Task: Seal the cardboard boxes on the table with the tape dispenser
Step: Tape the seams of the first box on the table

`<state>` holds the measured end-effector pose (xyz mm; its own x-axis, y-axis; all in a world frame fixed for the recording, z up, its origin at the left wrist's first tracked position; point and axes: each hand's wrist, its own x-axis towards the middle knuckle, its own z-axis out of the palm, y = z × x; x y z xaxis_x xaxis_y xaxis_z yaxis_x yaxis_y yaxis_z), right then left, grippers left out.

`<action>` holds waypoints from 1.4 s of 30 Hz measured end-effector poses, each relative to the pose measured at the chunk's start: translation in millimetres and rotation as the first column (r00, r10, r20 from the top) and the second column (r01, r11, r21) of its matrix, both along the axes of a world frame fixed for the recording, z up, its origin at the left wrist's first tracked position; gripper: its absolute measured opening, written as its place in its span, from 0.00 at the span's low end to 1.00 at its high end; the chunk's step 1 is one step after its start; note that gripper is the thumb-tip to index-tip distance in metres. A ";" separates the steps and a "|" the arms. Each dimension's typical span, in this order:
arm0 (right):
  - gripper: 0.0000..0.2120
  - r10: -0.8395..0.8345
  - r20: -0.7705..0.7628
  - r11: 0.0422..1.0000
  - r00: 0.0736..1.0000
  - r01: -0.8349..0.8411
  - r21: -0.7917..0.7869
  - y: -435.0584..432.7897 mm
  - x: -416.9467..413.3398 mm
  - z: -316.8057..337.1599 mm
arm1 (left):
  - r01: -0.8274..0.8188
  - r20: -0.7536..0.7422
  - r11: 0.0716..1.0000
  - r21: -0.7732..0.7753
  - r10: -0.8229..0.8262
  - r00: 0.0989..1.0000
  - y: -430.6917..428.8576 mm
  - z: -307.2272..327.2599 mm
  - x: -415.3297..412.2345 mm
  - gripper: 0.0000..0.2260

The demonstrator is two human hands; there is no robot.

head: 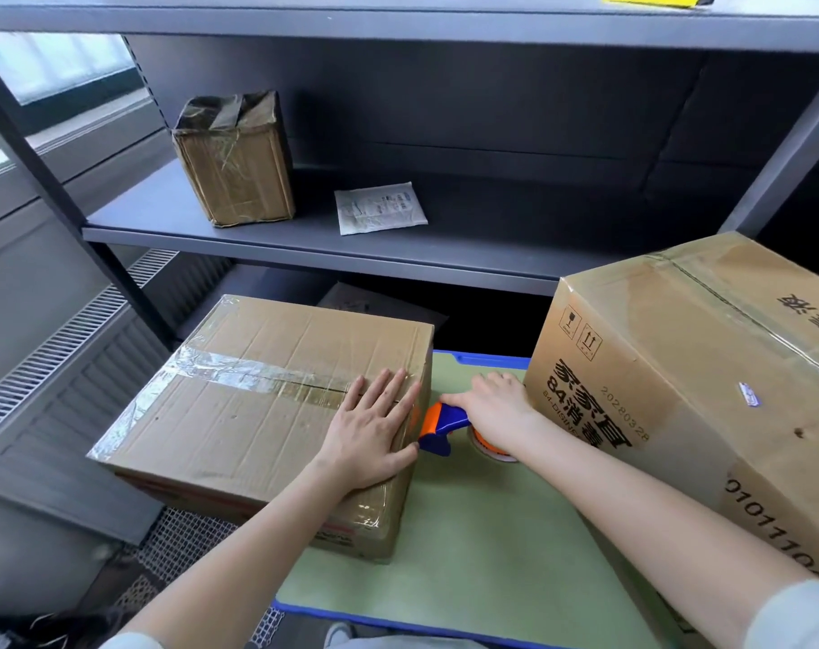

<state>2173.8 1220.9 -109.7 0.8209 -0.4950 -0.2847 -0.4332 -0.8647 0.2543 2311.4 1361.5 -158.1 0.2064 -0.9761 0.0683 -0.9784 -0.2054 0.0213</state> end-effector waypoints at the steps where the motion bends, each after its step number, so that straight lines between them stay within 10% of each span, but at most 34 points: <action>1: 0.24 0.005 -0.007 1.000 1.000 -0.005 -0.008 -1.2 2.1 1.1 | 0.002 0.008 1.000 0.007 -0.002 1.000 0.1 0.1 -0.3 0.35; 14: 0.17 0.073 -0.326 0.983 0.943 -0.123 -0.134 2.5 13.7 -15.1 | 0.013 0.013 0.999 0.038 -0.014 1.000 1.6 5.1 1.6 0.35; 29: 0.34 -0.284 0.109 0.959 0.953 0.282 0.034 -9.3 -11.0 22.1 | 0.298 0.133 0.947 0.118 -0.313 0.940 -10.6 11.7 0.4 0.18; 35: 0.40 -0.392 0.371 0.918 0.842 0.386 0.092 -7.6 -12.0 36.5 | 0.293 -0.089 0.950 0.107 -0.284 0.955 -10.4 13.1 -1.7 0.25; 38: 0.37 -0.338 0.562 0.932 0.755 0.352 0.087 7.0 -1.7 48.5 | -0.011 -0.332 0.987 -0.161 -0.044 0.942 0.0 10.4 2.0 0.28; 42: 0.32 -0.190 0.721 0.962 0.667 0.274 0.000 29.3 25.7 43.1 | -0.386 -0.195 0.922 -0.006 0.378 0.905 10.3 9.3 -4.6 0.30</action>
